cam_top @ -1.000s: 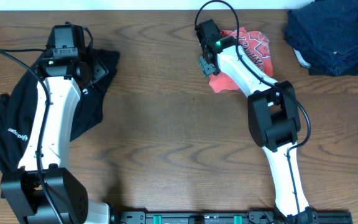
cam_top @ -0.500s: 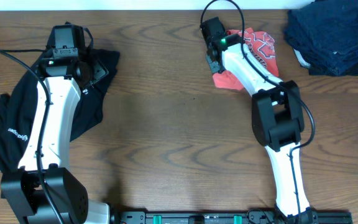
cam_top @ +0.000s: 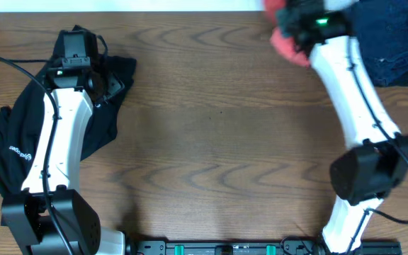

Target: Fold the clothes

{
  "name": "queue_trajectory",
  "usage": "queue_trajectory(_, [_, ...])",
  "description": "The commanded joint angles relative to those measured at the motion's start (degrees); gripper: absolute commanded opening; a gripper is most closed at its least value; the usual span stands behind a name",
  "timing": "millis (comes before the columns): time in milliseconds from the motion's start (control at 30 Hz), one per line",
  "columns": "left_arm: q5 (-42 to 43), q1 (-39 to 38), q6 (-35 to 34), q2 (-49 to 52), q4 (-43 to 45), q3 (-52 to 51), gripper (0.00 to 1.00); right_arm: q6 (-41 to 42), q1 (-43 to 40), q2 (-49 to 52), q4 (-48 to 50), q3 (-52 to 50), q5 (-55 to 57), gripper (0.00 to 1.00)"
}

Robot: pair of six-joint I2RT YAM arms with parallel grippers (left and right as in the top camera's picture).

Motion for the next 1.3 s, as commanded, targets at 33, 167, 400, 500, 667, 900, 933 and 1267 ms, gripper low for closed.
queue_trajectory(33, [-0.31, 0.13, 0.96, 0.76, 1.03, -2.01, 0.72, -6.86, -5.77, -0.59, 3.08, 0.74, 1.03, 0.01])
queue_trajectory(167, [-0.31, 0.13, 0.96, 0.76, 1.46, -2.21, 0.72, -9.18, -11.13, -0.57, 6.19, 0.74, 1.05, 0.01])
queue_trajectory(400, [-0.31, 0.13, -0.55, 0.76, 2.4, -2.21, 0.72, -17.84, -19.65, -0.46, 12.63, 0.74, -0.35, 0.01])
queue_trajectory(500, [-0.28, 0.09, -1.44, 0.76, 3.04, -2.21, 0.72, -22.14, -22.64, -0.17, 15.43, 0.72, -4.59, 0.01])
queue_trajectory(667, [-0.28, 0.09, -1.42, 0.76, 3.41, -2.21, 0.72, -30.08, -26.77, 2.45, 20.98, 0.72, -8.83, 0.01])
queue_trajectory(900, [-0.31, 0.09, -1.4, 0.76, 3.78, -2.21, 0.72, -40.46, -28.83, 8.07, 23.82, 0.72, -14.58, 0.01])
queue_trajectory(933, [-0.31, 0.09, -1.42, 0.76, 3.87, -2.21, 0.72, -41.05, -28.81, 9.25, 24.02, 0.72, -14.49, 0.01])
queue_trajectory(1267, [-0.31, 0.09, -1.4, 0.79, 4.28, -2.21, 0.72, -37.9, -27.32, 19.89, 26.05, 0.72, -12.96, 0.02])
